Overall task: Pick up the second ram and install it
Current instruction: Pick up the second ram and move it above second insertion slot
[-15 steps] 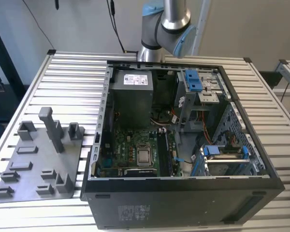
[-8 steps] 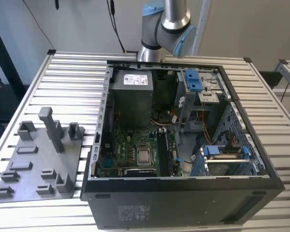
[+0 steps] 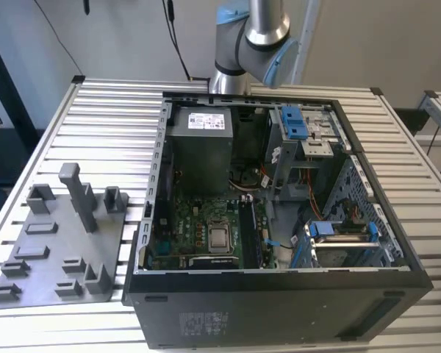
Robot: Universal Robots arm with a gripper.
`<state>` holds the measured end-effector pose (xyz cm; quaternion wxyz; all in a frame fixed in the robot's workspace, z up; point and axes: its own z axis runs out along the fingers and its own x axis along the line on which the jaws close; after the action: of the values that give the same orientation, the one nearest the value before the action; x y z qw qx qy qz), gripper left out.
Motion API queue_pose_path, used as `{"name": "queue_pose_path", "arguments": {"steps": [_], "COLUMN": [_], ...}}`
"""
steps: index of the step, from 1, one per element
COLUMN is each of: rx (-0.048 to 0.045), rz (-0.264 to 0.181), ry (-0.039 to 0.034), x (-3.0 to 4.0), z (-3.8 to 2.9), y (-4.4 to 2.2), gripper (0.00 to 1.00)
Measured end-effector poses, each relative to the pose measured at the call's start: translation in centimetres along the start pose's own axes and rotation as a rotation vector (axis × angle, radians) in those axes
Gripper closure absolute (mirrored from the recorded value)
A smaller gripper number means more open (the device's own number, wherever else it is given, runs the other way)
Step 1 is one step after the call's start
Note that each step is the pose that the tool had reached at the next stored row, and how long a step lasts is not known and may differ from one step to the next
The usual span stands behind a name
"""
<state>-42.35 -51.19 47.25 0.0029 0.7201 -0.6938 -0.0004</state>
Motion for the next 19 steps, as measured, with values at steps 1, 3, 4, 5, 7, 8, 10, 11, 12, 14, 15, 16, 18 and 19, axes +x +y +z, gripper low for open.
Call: {"name": "queue_pose_path", "arguments": {"steps": [1,3,4,5,7,8,10,11,12,14,15,16,18,19], "rx": [0.0001,0.0001,0.0000,0.0001,0.0001,0.0001,0.0001,0.0001,0.0000,0.0002,0.0002,0.0002,0.0001,0.0001], "rz": [0.000,0.000,0.000,0.000,0.000,0.000,0.000,0.000,0.000,0.000,0.000,0.000,0.000,0.000], "ry": [-0.0001,0.0000,0.0000,0.0000,0.0000,0.0000,0.0000,0.0000,0.0000,-0.0009,-0.0010,-0.0009,-0.0009,-0.0008], "x": [0.00,0.00,0.00,0.00,0.00,0.00,0.00,0.00,0.00,0.01,0.00,0.02,0.03,0.04], "z": [-0.09,-0.27,-0.36,-0.45,-0.63,-0.74,-0.92,-0.98,-1.03,-1.03,-1.03,-1.03,-1.03,-1.04], "y": [0.00,0.00,0.00,0.00,0.00,0.00,0.01,0.00,0.00,0.01,0.00,-0.08,-0.59,-1.01], "gripper": [0.86,0.86,0.86,0.86,0.86,0.86,0.86,0.86,0.86,0.86,0.86,0.86,0.86,0.86]}}
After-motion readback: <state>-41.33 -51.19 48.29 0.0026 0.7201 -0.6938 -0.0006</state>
